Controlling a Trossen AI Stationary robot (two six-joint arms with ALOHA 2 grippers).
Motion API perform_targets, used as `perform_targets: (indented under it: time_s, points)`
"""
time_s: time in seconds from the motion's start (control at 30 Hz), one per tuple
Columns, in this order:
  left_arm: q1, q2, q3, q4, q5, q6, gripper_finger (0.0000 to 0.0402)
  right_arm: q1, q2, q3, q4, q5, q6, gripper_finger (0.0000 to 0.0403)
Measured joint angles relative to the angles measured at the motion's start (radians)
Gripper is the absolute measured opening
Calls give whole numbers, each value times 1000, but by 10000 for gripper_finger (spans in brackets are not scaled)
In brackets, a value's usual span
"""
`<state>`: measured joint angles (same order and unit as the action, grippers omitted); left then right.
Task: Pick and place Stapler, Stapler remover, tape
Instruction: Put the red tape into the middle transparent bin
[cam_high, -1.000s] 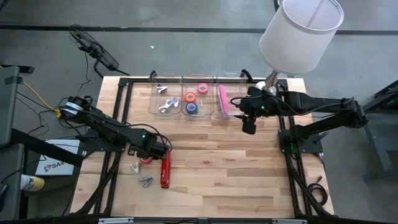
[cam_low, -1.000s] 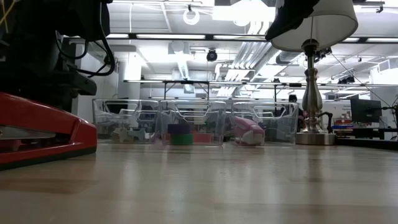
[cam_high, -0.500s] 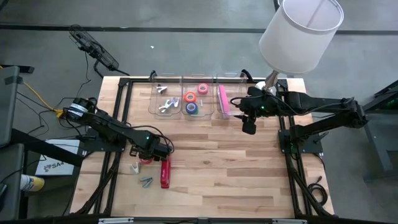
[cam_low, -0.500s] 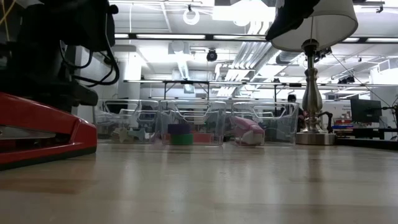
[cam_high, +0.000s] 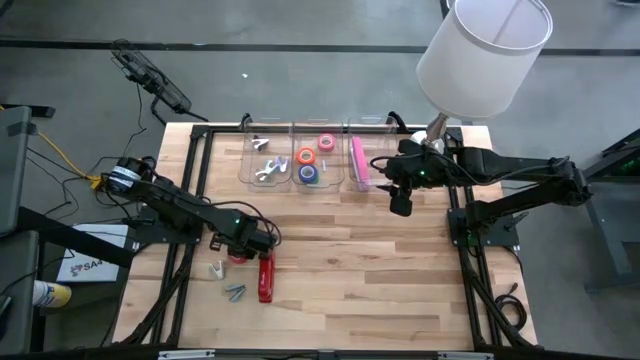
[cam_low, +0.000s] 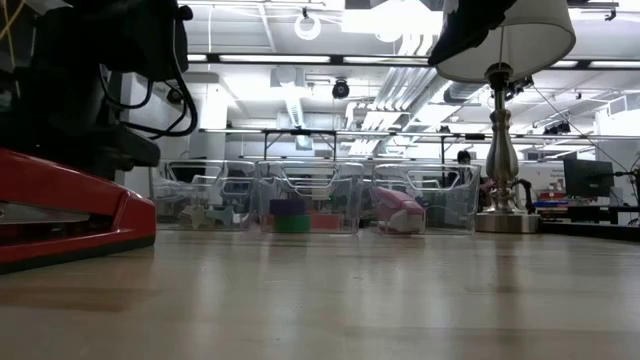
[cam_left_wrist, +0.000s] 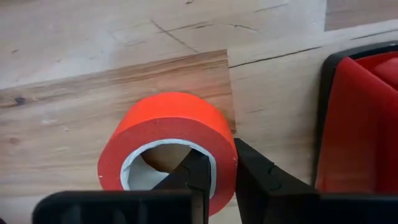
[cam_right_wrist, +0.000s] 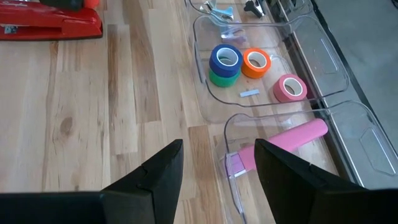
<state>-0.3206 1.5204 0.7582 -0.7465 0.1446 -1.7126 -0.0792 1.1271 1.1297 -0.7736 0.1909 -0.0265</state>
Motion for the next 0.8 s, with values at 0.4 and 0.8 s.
perform_targets:
  time_s: [0.4,0.8]
  points:
    - [0,-88,77,-46,-93,27,37,0,0,0,0,0,-12,188]
    - [45,-147,151,-1,-316,78,37,0,0,0,0,0,-19,188]
